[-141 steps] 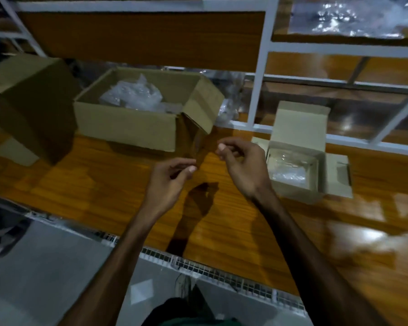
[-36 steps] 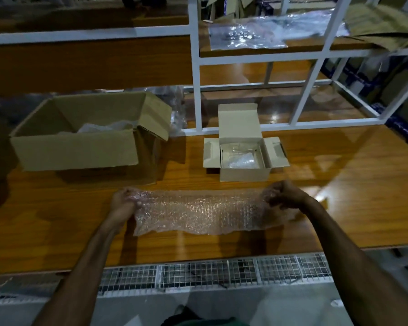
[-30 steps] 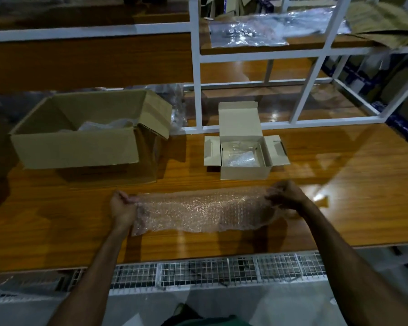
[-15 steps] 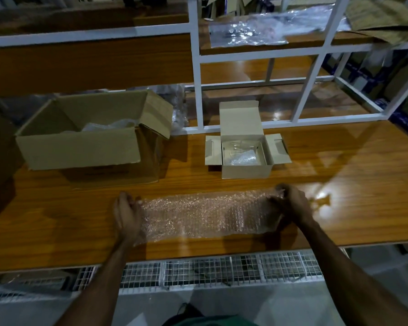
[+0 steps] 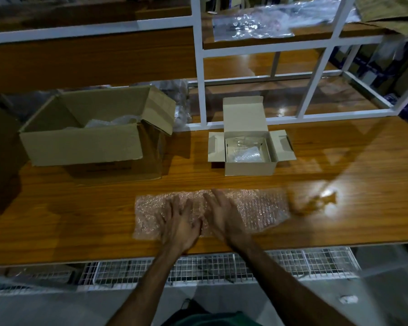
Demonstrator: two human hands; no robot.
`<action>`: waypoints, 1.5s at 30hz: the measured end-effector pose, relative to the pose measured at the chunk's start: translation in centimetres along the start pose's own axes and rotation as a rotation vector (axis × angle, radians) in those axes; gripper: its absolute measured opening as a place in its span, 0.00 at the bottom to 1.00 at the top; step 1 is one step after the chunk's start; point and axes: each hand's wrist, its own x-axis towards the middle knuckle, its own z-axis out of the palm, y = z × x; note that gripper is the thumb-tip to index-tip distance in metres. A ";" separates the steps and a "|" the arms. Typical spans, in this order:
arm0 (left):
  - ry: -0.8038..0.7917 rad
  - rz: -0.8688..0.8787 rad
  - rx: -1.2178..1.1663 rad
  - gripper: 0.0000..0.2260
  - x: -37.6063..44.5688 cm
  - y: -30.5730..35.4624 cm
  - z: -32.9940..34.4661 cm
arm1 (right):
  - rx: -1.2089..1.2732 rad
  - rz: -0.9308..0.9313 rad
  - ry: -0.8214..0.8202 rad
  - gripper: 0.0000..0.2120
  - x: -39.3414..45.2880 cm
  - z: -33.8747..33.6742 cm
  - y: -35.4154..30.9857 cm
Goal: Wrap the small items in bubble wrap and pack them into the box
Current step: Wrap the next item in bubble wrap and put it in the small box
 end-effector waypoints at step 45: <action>-0.010 0.032 0.059 0.38 2.0 -6.8 -1.3 | -0.244 0.175 -0.041 0.40 -2.7 -1.6 9.7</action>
